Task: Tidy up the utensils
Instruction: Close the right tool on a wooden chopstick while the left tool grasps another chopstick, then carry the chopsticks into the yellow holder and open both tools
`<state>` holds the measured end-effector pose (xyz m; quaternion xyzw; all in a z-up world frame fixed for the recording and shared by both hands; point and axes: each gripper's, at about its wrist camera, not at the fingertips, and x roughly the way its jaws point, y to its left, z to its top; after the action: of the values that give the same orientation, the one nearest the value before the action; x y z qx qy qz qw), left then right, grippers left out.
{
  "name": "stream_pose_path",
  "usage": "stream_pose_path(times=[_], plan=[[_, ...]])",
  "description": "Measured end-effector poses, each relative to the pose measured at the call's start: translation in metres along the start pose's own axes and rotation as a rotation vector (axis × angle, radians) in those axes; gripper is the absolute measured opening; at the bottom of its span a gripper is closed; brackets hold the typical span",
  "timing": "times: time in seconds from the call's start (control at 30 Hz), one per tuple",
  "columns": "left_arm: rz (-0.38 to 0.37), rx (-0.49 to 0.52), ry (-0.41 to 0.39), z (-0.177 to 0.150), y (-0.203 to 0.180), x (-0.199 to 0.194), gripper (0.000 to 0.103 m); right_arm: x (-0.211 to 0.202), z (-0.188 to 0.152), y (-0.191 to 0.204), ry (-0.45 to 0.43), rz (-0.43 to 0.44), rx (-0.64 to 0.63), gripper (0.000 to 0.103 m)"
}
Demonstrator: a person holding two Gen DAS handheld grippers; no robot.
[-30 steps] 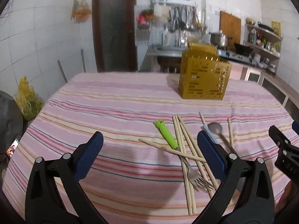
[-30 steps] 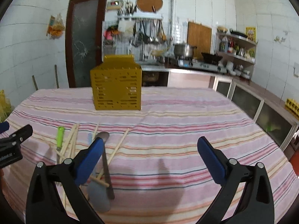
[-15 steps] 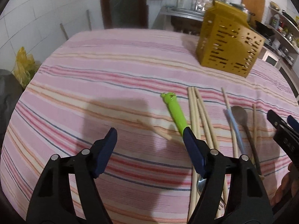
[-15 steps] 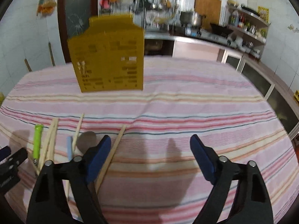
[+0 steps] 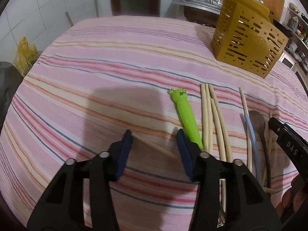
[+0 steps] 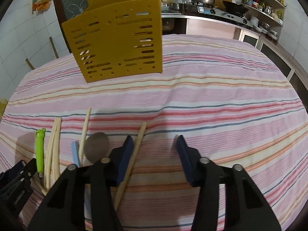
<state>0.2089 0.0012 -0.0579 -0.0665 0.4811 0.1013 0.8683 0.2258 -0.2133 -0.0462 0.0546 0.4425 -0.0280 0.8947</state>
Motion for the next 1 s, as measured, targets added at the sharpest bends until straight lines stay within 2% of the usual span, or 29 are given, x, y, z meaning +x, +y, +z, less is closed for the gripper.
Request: stream_pose_path(times=[0.07, 0.13, 0.17, 0.37, 0.53, 0.67, 0.83, 1.0], plan=[[-0.005, 0.005, 0.002, 0.003, -0.002, 0.002, 0.034, 0.0, 0.001, 0.004, 0.016, 0.019, 0.01, 0.029], [-0.009, 0.019, 0.008, 0.007, -0.003, 0.004, 0.018, 0.003, 0.002, 0.01, 0.028, 0.008, 0.005, 0.026], [-0.015, 0.018, 0.013, 0.01, -0.002, 0.007, 0.015, 0.004, 0.003, 0.013, 0.028, -0.003, 0.0, 0.024], [-0.036, 0.032, 0.021, 0.023, -0.001, 0.016, 0.012, 0.008, 0.009, 0.013, 0.025, -0.008, 0.024, 0.011], [-0.084, 0.032, 0.014, 0.032, 0.001, 0.014, 0.011, -0.002, 0.014, 0.004, -0.005, 0.021, 0.075, 0.009], [-0.125, 0.033, -0.053, 0.041, 0.002, -0.004, 0.009, -0.022, 0.014, -0.006, -0.074, 0.046, 0.115, 0.008], [-0.17, 0.047, -0.159, 0.048, 0.0, -0.038, 0.008, -0.058, 0.016, -0.012, -0.209, 0.074, 0.119, 0.008], [-0.209, 0.074, -0.284, 0.052, -0.006, -0.076, 0.006, -0.088, 0.024, -0.021, -0.343, 0.064, 0.108, 0.006]])
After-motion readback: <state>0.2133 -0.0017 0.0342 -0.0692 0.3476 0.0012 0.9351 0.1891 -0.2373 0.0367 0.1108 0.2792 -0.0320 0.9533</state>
